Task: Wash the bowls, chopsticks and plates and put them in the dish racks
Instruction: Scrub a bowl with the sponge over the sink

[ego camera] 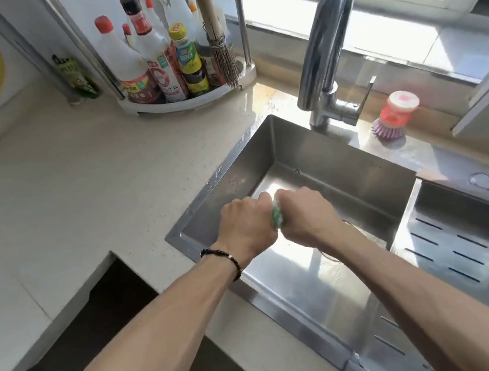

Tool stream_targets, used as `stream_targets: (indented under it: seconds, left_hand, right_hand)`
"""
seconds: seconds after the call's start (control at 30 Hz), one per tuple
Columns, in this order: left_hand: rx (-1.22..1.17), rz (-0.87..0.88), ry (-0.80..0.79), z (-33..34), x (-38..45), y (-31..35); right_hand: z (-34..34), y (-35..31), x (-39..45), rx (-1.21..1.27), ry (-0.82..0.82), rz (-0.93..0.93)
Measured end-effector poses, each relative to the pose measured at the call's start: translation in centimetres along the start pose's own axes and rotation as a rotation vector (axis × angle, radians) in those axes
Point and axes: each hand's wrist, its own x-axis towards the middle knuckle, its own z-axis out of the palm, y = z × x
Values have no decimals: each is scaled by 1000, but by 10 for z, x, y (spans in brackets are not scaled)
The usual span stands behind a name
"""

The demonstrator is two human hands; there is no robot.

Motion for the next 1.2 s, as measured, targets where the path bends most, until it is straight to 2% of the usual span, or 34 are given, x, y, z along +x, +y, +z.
stream_targets:
  seconds: [0.07,0.13,0.17,0.2,0.27,0.3,0.33,0.4,0.53,0.63,0.77,1.2]
  left_hand:
    - [-249,-273,-248,-9,10,5]
    - [-694,-529,-456,-11,22,4]
    - [-838,-549,-563,-13,25,3]
    - [-910,-494,-691,-16,25,2]
    - [-962,-355,-890,-17,24,4]
    - [-937,-312,-921,-15,23,7]
    - [-898,-290,-906,-13,23,10]
    - [-812,-250,-755,-7,23,18]
    - [-437,-155,-374,-7,29,21]
    - [-284,-164,-239,-9,38,14]
    - [-174,-140,-159,-17,46,11]
    - [81,25,-140,-24,56,4]
  right_hand:
    - [13,11,-1,23,179,-95]
    - [28,22,-6,-40,370,-250]
    - [35,28,-9,-88,455,-310]
    - [40,33,-11,-140,517,-359]
    - [40,39,-13,-234,649,-434]
    - [37,40,-12,-269,699,-459]
    - [31,39,-10,-297,727,-473]
    - [19,39,-6,-324,733,-501]
    - [-1,32,11,-331,476,-440]
    - [-21,20,20,-393,338,-322]
    - [-37,15,29,-326,156,-214]
    - [-33,17,41,-119,46,-100]
